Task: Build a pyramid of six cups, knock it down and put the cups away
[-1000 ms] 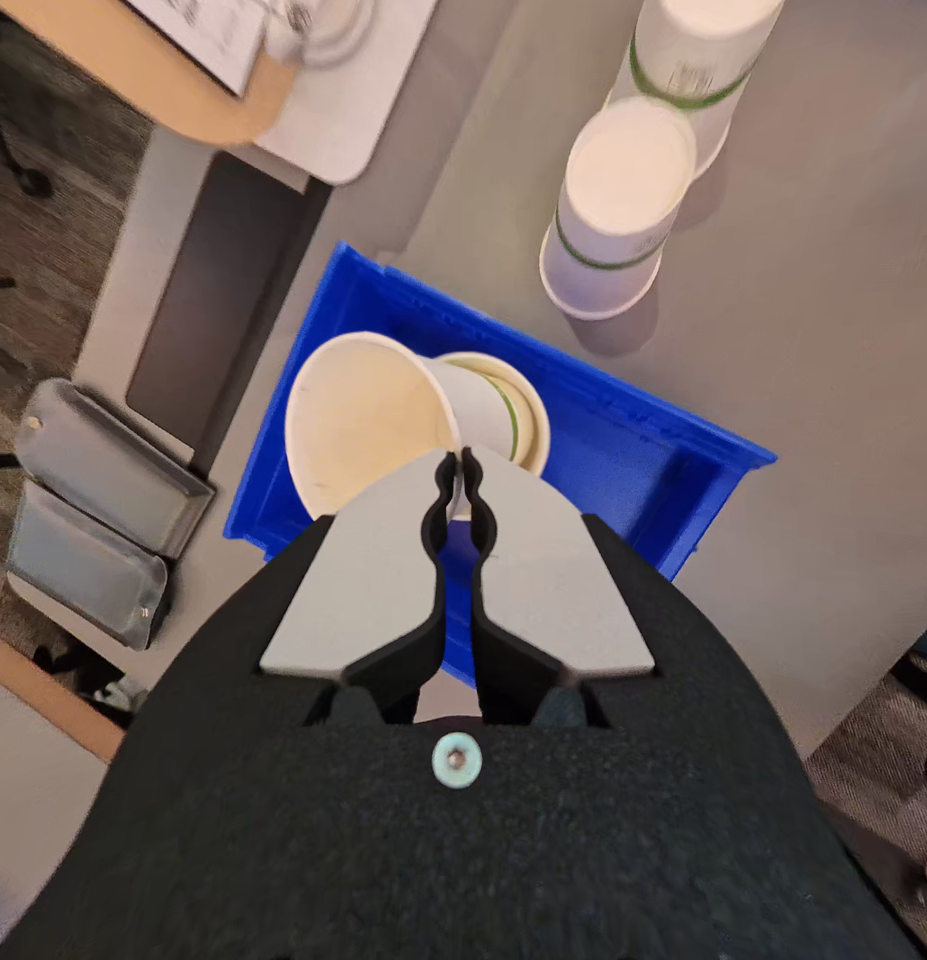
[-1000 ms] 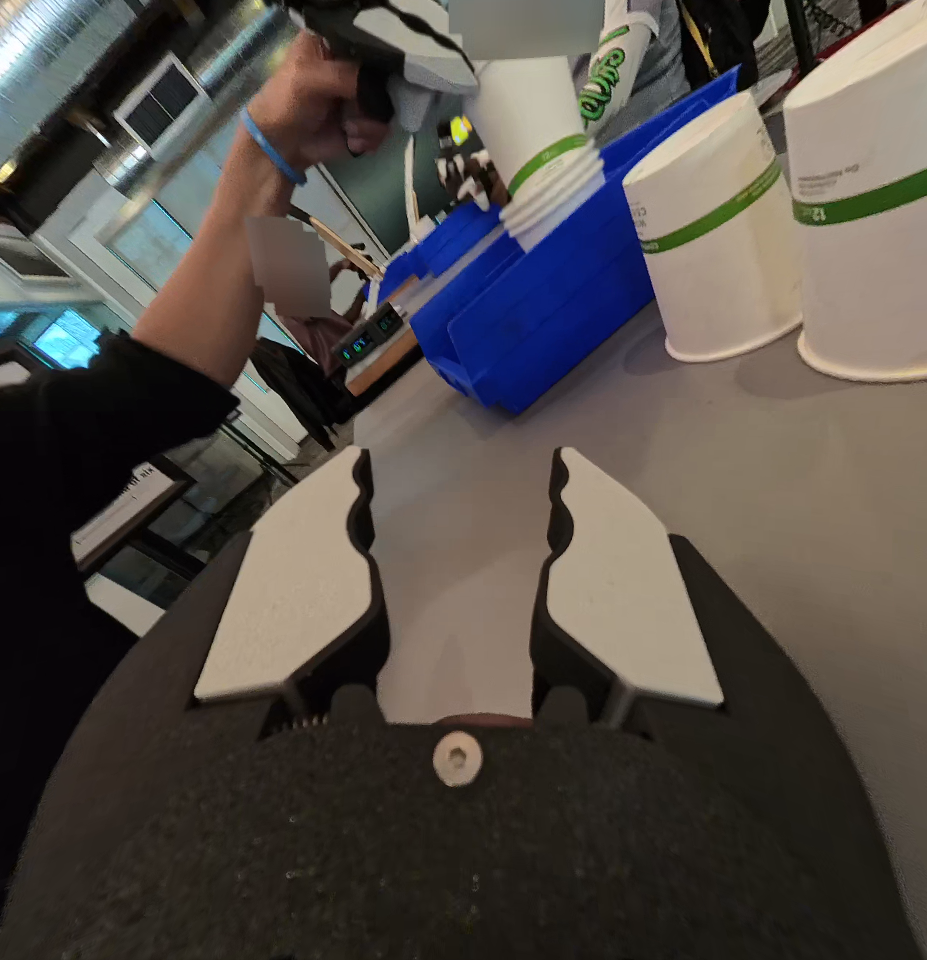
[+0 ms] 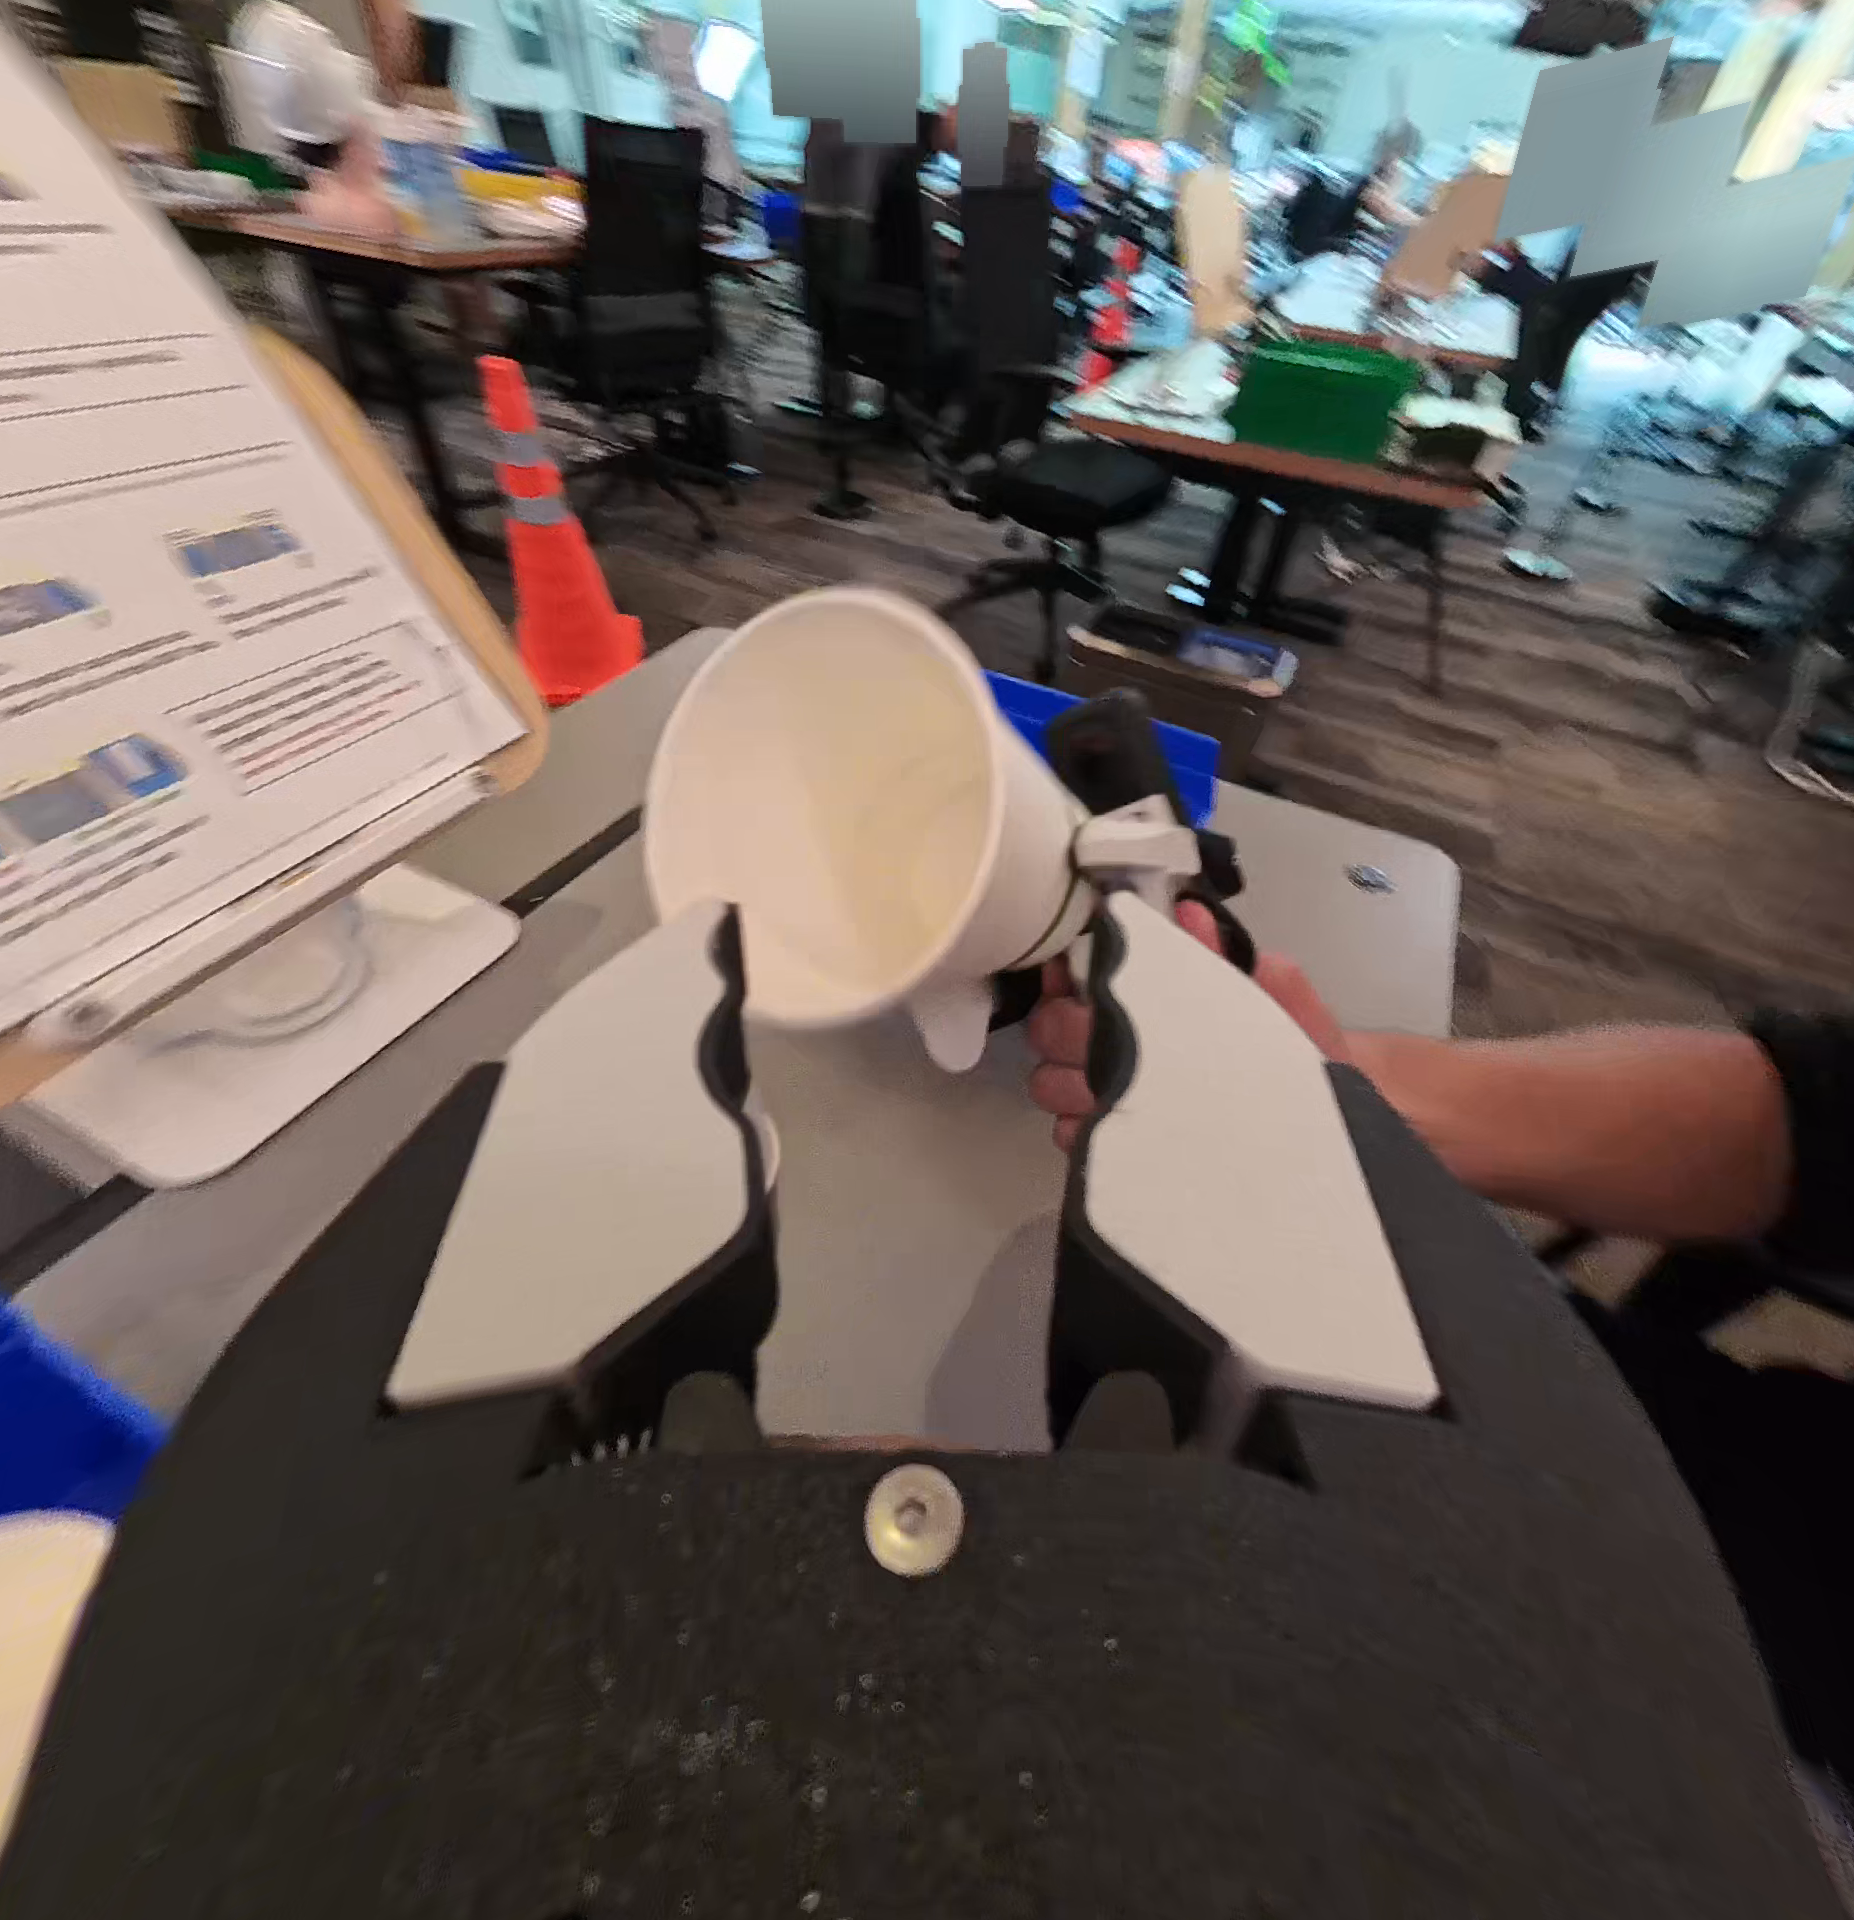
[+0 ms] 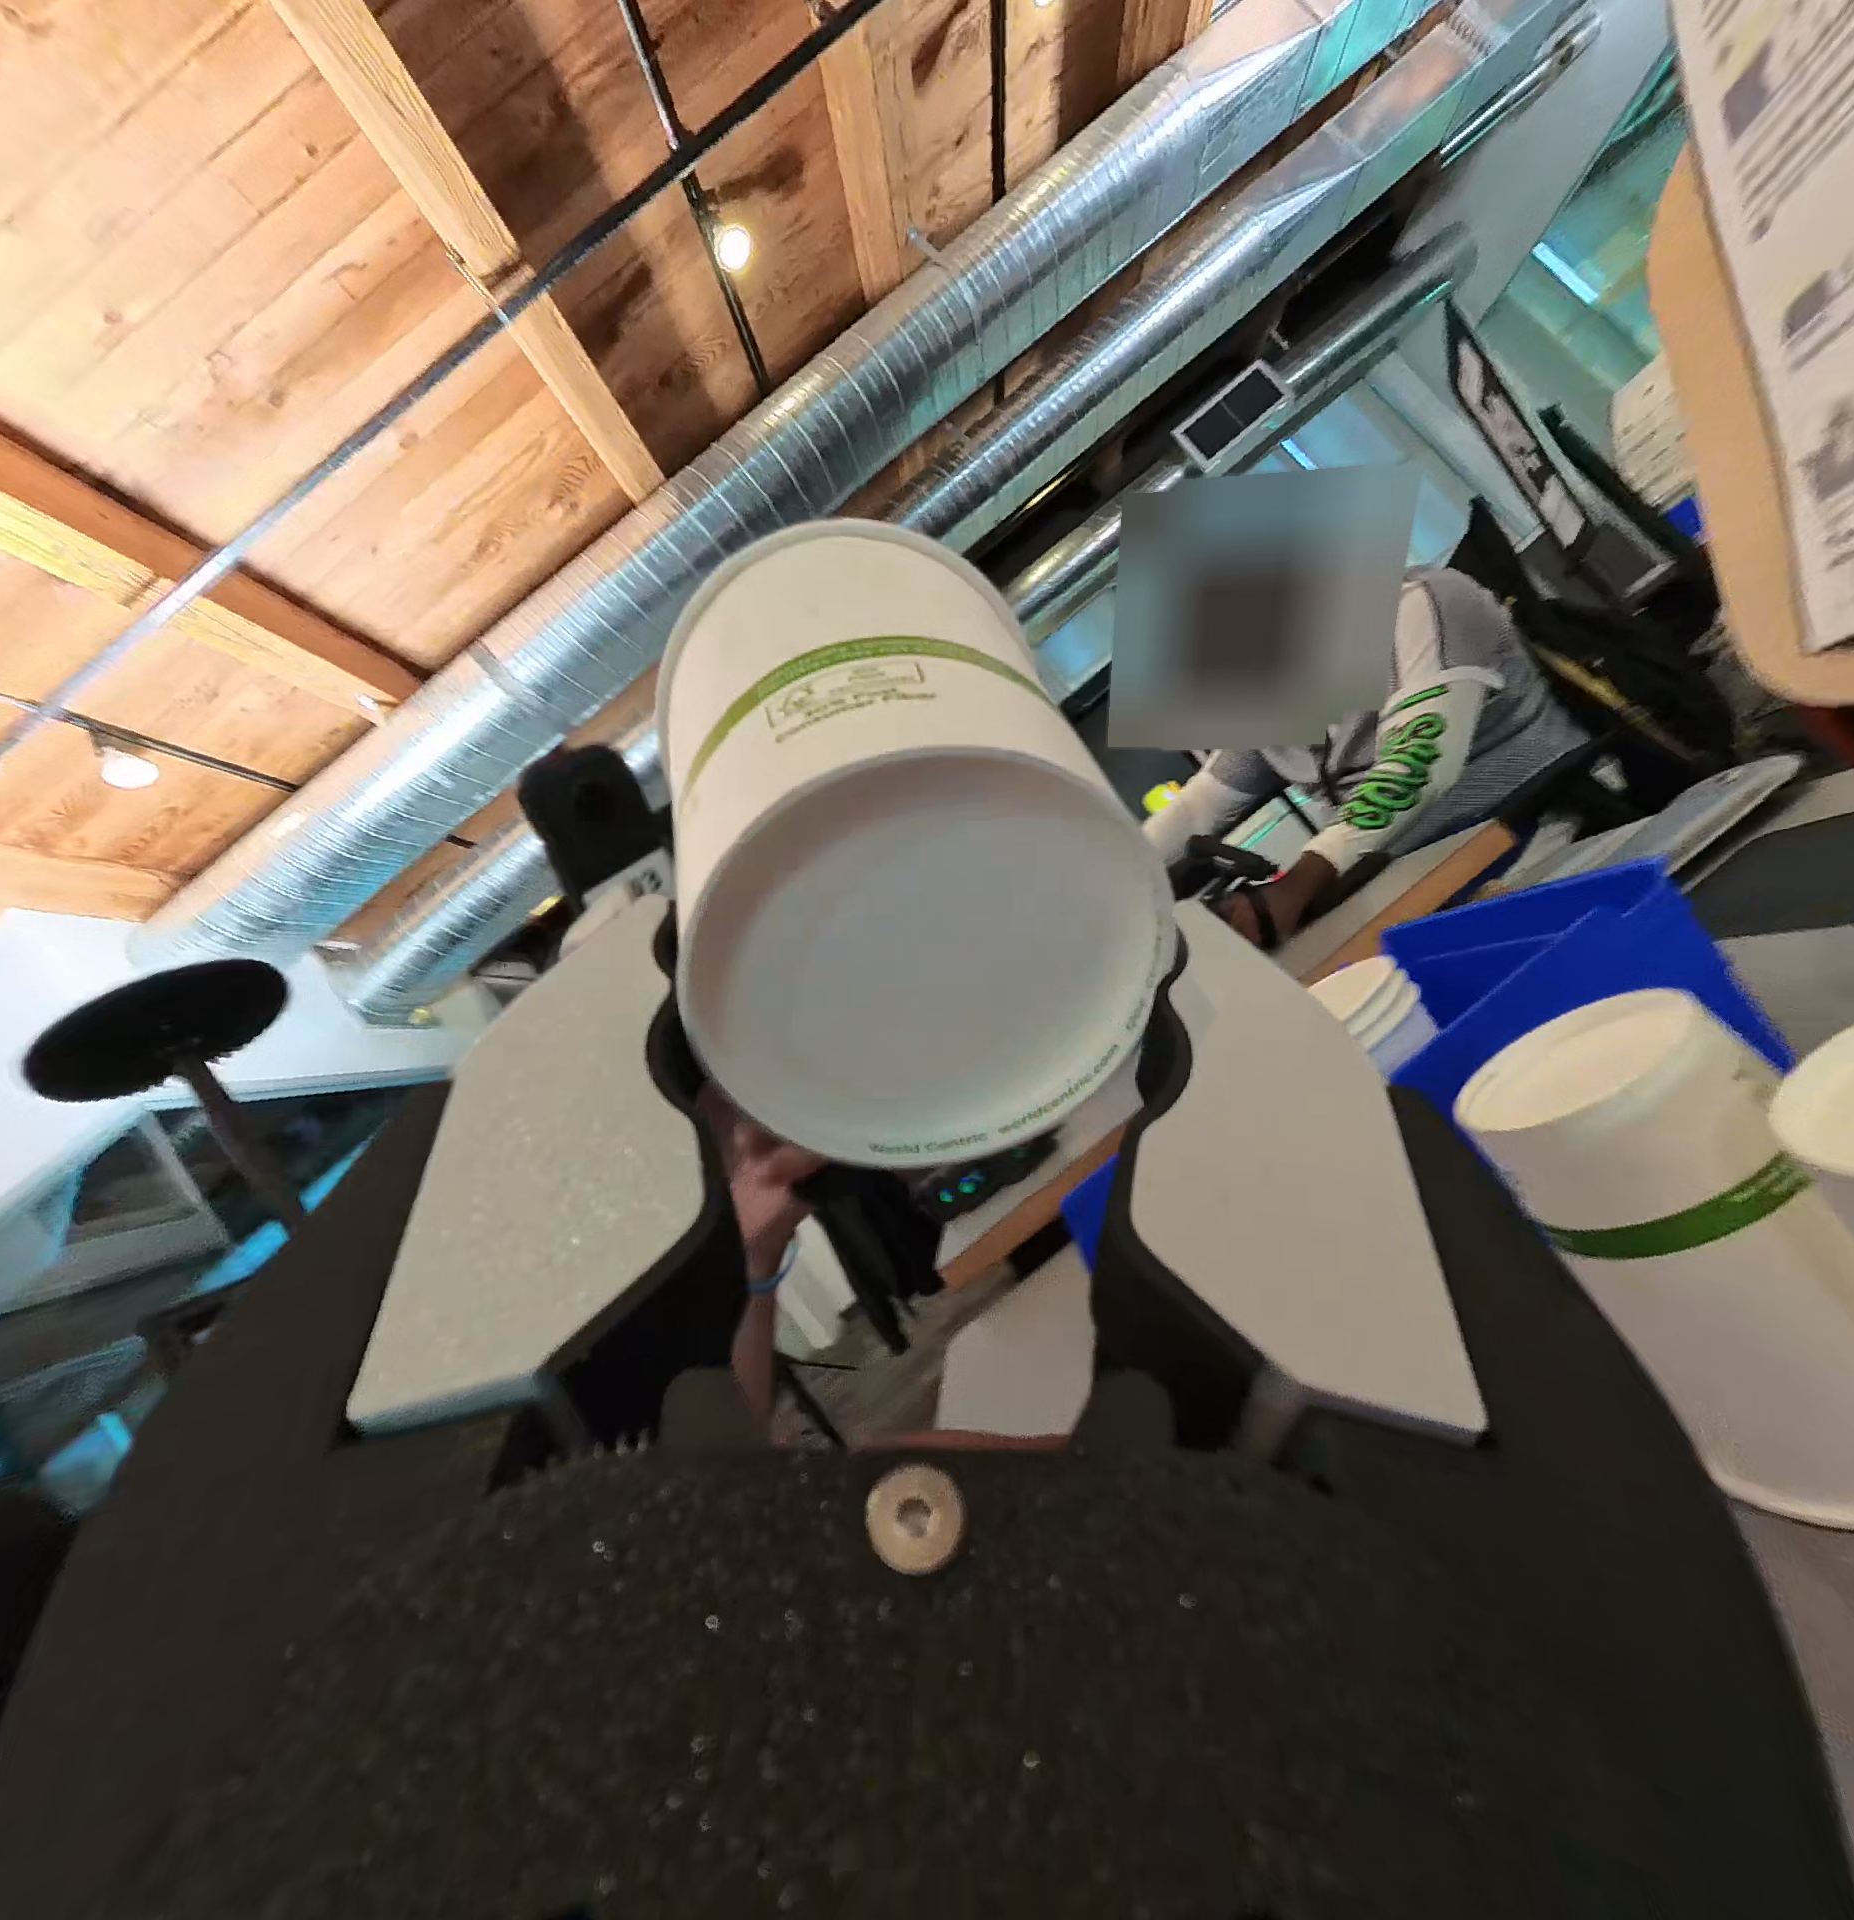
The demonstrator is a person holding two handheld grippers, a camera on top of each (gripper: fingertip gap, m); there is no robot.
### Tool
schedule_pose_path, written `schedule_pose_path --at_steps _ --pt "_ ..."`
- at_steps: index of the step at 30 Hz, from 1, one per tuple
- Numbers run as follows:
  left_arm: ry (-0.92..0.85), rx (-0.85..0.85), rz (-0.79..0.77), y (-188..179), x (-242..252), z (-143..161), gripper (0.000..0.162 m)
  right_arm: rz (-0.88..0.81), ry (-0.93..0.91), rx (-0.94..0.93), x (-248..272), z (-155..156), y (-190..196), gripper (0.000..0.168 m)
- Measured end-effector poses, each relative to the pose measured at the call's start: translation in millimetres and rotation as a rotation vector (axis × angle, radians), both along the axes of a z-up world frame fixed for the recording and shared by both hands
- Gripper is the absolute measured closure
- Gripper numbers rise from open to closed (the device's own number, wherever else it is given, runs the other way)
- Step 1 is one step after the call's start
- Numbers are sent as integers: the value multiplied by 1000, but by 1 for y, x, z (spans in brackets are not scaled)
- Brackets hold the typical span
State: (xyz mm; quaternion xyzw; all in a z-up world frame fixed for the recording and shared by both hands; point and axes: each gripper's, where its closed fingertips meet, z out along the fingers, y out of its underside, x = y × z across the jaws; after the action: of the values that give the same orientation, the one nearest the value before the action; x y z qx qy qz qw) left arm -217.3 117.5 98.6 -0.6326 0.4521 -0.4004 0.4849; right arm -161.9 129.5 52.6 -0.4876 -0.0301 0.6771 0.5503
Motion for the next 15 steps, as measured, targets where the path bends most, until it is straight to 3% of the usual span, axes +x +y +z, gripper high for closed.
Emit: schedule_pose_path --at_steps 3,6,9,12,15 --pt "-82 -68 231 2 -21 -32 87 -133 -158 69 26 19 4 85" --pt "-22 -237 316 -25 -24 -111 86 -306 -425 149 64 47 14 85" --pt "92 -274 304 -64 -22 -182 87 -483 -846 183 104 63 33 85" --pt "180 -221 311 -89 -26 -224 90 -466 -1257 115 129 58 56 85" --pt "221 -200 283 -101 -25 -231 91 -358 -1636 61 144 30 77 85"
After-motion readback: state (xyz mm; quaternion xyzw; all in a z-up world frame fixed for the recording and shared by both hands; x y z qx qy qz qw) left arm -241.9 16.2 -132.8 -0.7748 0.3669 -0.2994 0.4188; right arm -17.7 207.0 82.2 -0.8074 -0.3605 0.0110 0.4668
